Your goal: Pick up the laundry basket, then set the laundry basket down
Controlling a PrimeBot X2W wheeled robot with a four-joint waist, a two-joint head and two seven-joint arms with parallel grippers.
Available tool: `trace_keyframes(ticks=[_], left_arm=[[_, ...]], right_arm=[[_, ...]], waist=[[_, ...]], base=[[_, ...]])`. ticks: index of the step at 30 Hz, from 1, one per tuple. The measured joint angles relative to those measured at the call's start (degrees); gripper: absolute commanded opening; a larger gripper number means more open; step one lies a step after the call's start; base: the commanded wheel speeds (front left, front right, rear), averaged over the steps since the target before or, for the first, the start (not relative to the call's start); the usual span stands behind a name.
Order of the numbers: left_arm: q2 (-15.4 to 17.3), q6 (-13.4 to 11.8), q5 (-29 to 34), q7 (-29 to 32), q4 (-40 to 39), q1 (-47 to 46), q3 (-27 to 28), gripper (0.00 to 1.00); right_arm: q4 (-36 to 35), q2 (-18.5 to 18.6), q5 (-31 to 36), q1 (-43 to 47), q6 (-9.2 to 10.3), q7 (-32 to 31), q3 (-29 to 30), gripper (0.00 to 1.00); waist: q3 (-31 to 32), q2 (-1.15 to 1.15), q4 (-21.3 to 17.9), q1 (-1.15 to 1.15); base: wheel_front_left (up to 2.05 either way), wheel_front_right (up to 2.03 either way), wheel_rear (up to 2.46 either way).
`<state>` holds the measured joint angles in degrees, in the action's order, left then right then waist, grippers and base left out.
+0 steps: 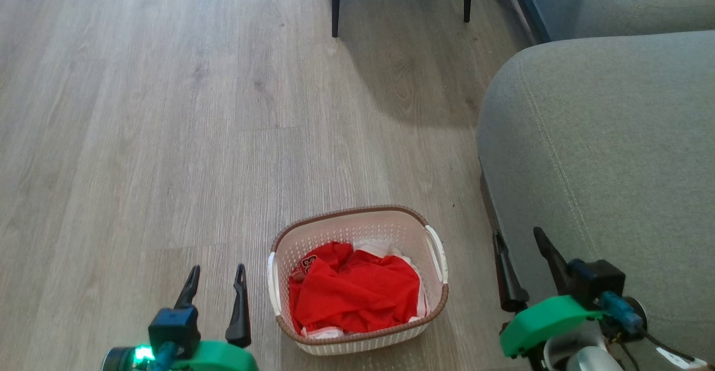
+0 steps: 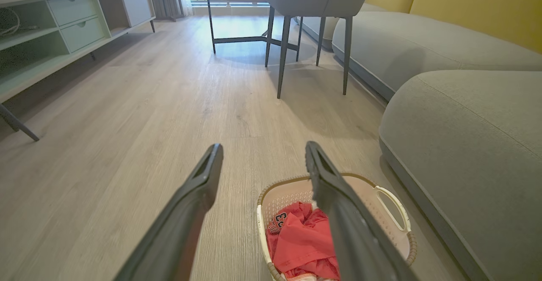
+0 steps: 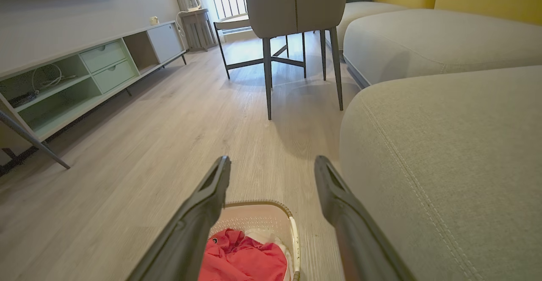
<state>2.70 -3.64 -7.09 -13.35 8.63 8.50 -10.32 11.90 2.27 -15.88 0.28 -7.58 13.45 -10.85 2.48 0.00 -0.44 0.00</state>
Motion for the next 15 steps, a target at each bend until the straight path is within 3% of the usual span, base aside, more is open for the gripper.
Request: trace_keyframes(ticks=[15], left_arm=[[0.01,-0.43,2.97,-1.02,-0.01,0.02,-0.08,1.0]], right_arm=[[-0.45,0.03,3.32,0.01,0.0,0.79,-0.48,1.0]], waist=[[-0.17,0.0,0.04,0.0]], base=[[0.0,0.0,0.0]])
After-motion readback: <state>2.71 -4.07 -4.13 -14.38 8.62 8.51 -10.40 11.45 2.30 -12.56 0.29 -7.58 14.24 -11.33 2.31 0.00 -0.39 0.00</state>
